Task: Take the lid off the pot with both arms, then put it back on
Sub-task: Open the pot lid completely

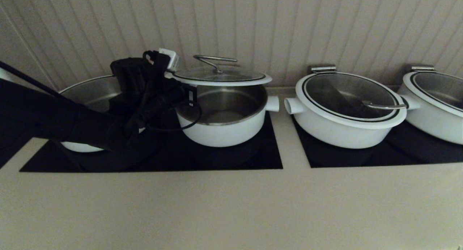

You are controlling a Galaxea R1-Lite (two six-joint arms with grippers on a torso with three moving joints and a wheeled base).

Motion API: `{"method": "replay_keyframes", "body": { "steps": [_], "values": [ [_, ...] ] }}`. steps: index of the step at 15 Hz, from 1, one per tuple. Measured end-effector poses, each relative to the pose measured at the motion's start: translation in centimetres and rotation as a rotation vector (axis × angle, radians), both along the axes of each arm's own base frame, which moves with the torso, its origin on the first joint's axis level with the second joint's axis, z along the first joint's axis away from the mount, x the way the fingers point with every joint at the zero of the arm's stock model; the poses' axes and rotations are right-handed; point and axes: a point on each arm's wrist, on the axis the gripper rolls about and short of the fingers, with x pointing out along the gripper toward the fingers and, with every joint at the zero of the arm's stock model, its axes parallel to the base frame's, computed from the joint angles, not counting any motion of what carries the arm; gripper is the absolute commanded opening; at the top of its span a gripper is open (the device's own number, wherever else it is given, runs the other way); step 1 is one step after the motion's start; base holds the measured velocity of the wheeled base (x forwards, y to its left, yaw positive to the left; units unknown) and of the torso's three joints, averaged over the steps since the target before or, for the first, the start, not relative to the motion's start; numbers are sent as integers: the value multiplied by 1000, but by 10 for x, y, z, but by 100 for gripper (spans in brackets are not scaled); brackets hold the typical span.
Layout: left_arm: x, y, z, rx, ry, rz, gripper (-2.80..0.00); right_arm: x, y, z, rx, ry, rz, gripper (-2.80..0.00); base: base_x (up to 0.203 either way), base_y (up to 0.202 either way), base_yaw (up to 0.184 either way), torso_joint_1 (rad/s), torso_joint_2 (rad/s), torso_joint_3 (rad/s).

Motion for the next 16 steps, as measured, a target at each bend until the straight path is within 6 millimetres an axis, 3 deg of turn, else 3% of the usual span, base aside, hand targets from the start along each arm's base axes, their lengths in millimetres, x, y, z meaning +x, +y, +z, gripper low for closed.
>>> {"method": "replay_keyframes", "body": {
  "steps": [3, 9, 16],
  "values": [
    [-1, 0, 1, -2, -3, 1, -280, -6, -1, -15, -4, 56, -6, -280, 0, 0, 0, 0, 0, 0],
    [-1, 0, -4, 4, 13, 0, -280, -7, -2, -17, 63, 65, -49, -280, 0, 0, 0, 0, 0, 0],
    [0, 0, -7, 8, 21, 1, -280, -9, -2, -23, -58, 98, -52, -280, 0, 0, 0, 0, 0, 0]
  ]
}}
